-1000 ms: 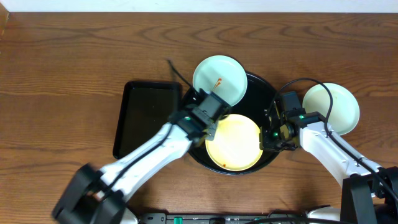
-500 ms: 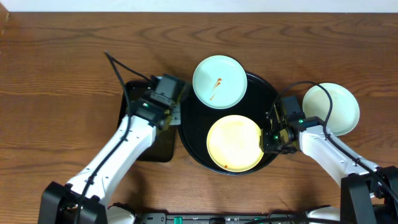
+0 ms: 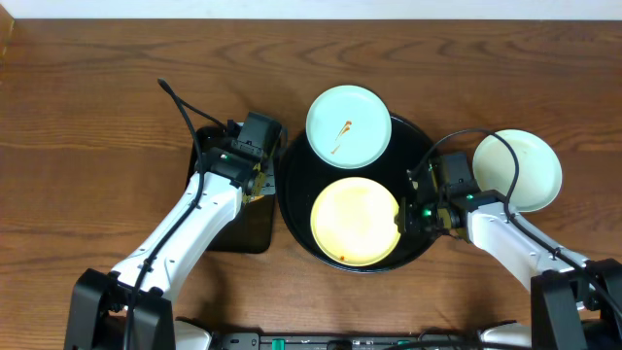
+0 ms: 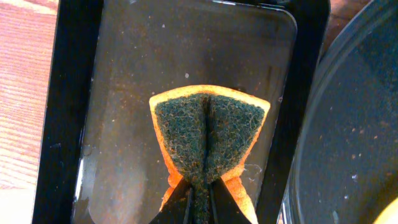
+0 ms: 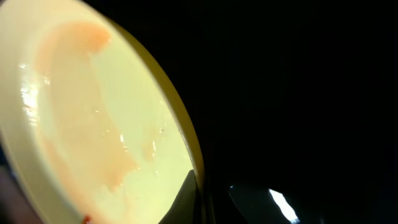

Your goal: Clean dirty plates on tray and stack at the side

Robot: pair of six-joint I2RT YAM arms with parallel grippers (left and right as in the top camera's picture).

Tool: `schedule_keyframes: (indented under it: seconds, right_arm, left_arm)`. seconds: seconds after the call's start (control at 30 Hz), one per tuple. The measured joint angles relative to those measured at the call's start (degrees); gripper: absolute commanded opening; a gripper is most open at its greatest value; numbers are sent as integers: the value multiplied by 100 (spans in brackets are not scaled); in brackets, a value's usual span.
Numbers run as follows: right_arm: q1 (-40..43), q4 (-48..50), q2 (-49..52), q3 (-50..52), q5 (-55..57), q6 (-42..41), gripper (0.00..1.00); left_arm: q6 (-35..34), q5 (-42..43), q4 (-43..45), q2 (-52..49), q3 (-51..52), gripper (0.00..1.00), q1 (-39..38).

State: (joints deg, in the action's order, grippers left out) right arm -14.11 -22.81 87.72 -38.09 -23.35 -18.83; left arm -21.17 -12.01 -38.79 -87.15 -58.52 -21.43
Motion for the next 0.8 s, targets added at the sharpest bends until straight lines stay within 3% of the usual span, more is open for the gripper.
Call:
schedule_keyframes:
  seconds: [0.3,0.8]
  right_arm:
    - [173,424,-251,-79,-127,238,1]
    - [11,109,-2175,-214,3062,1311,1]
  left_arm:
    - [0,2,-42,2,0,8,0]
    - [0,0,-42,2,0,8,0]
